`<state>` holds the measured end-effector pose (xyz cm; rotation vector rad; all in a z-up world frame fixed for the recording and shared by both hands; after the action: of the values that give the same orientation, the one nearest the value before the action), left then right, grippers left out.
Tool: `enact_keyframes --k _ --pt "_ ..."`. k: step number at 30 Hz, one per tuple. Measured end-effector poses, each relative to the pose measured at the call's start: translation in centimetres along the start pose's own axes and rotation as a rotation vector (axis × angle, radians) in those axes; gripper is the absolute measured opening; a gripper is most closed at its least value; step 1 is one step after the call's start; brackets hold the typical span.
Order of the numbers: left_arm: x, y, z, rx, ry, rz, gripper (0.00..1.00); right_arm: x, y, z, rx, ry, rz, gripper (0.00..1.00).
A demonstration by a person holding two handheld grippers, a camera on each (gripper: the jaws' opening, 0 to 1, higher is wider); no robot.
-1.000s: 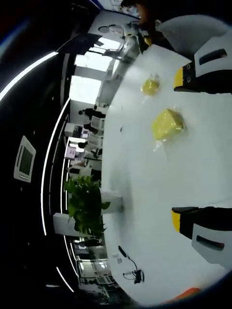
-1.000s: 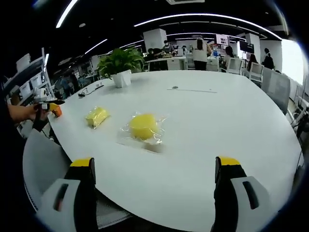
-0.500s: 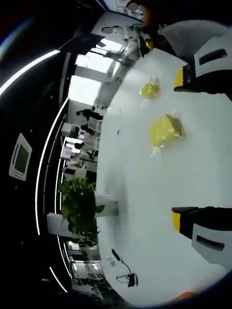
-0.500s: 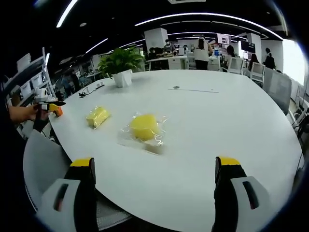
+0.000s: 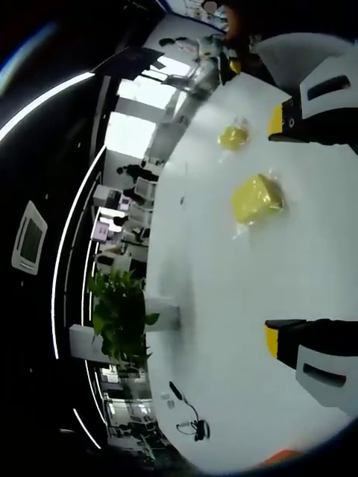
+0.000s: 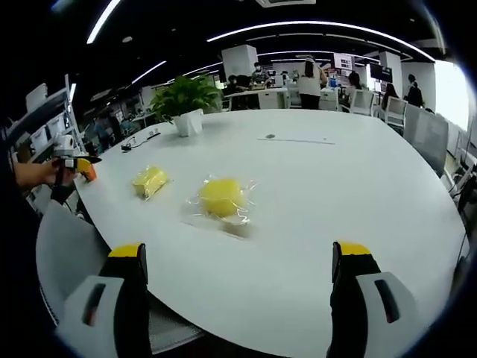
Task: Compare the silicone blocks by pressing each to a similar depth, holding the contact briefly, and releasing to observe deformation and rebound differences across the visible hardness samples.
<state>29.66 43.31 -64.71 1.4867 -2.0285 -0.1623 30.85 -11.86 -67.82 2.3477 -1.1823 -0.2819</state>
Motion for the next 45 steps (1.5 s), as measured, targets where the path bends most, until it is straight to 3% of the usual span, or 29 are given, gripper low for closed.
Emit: enact_keyframes --k 13,23,25,27,30,35,38,45 --pt "1.2 0.1 -0.3 -0.016 0.052 0.012 1.0 -0.5 -0.2 -0.7 0.019 0.005 0.004 0.96" --pt "2.2 -0.6 -2.1 0.013 0.126 0.025 1.0 -0.6 -0.3 -0.5 0.016 -0.005 -0.003 0.96" --pt "1.9 -0.9 -2.2 -0.001 0.147 0.027 1.0 -0.6 -0.3 -0.5 0.017 -0.007 -0.001 0.96" --pt "2.1 -1.2 -2.5 -0.014 0.218 0.042 1.0 -0.5 -0.3 -0.4 0.019 -0.007 0.005 0.96" --pt "1.8 -1.5 -3.7 0.018 0.239 0.053 1.0 -0.4 -0.3 -0.2 0.016 -0.01 0.003 0.96" --pt "0.5 -2.5 -4.7 -0.013 0.233 0.043 0.99 -0.1 -0.7 0.1 0.017 -0.027 0.007 0.96" --pt "0.5 -3.1 -5.3 -0.006 0.283 0.062 0.99 -0.2 -0.6 0.0 0.021 -0.044 0.008 0.96" --pt "0.3 -4.8 -5.8 -0.04 0.3 0.065 0.98 0.0 -1.0 0.3 0.009 -0.042 -0.004 0.96"
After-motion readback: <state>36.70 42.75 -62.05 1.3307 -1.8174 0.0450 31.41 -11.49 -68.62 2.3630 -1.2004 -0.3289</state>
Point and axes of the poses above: the point that each gripper's makers call its tool centre point, and the gripper's own axes: y roughly backward along the fingers, x roughly to its right, z roughly out of its underside, the point moved 6 cm from there along y, roughly backward along the fingers, and after that the axes turned 13 degrees about y, right-handed, at the moved point
